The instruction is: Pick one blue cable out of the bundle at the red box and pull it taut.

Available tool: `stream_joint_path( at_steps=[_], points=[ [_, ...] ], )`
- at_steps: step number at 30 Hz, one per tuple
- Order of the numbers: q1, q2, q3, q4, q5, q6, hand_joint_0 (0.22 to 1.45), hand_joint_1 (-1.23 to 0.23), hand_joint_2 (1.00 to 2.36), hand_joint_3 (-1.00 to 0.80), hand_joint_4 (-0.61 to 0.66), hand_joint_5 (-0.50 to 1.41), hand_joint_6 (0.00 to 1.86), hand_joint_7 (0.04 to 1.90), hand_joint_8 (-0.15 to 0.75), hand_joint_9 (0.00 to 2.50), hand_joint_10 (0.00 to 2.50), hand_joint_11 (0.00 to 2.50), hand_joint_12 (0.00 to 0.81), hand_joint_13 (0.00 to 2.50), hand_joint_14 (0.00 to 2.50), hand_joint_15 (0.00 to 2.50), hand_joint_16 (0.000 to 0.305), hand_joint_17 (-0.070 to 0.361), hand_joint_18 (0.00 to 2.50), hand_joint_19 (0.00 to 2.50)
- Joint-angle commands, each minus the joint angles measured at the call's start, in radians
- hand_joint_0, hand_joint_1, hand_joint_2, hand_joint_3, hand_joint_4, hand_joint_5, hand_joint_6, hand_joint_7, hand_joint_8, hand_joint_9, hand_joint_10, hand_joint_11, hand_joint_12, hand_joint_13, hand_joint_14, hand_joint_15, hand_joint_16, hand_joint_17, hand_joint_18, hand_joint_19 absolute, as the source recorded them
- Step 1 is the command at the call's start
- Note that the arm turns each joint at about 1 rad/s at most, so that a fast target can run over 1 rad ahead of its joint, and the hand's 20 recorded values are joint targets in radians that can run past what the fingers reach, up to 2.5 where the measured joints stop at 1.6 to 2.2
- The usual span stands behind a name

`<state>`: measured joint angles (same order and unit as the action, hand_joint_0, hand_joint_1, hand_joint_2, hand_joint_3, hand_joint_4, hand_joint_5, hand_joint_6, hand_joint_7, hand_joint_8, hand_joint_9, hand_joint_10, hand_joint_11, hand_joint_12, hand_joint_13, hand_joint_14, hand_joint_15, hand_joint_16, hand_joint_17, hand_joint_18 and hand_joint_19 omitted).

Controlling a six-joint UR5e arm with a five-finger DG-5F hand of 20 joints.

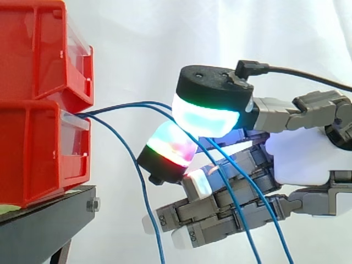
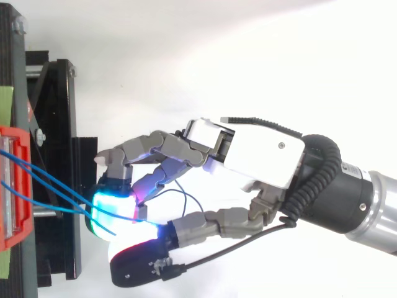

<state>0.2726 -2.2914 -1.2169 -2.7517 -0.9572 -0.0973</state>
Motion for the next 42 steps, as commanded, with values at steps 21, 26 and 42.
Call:
stream_joint_path(
  at_steps=[21,26,42],
  points=[
    [0.002,0.001,0.0,-0.008,0.005,0.002,0.53,-0.63,1.0,-0.5,0.19,-0.16,0.83,1.08,0.371,0.93,0.02,0.96,0.425,0.39,0.0,0.11,0.054,0.122,0.35,0.13],
    [0.004,0.001,0.0,-0.009,0.008,0.002,0.6,-0.71,1.01,-0.36,0.16,-0.15,0.84,1.15,0.359,0.94,0.02,0.97,0.414,0.4,0.0,0.1,0.051,0.115,0.35,0.14],
    [0.002,0.001,0.0,-0.019,0.008,0.001,0.61,-0.89,1.01,-0.34,0.17,-0.19,0.87,1.12,0.341,0.82,0.02,0.95,0.414,0.37,0.0,0.11,0.053,0.12,0.34,0.13]
  ],
)
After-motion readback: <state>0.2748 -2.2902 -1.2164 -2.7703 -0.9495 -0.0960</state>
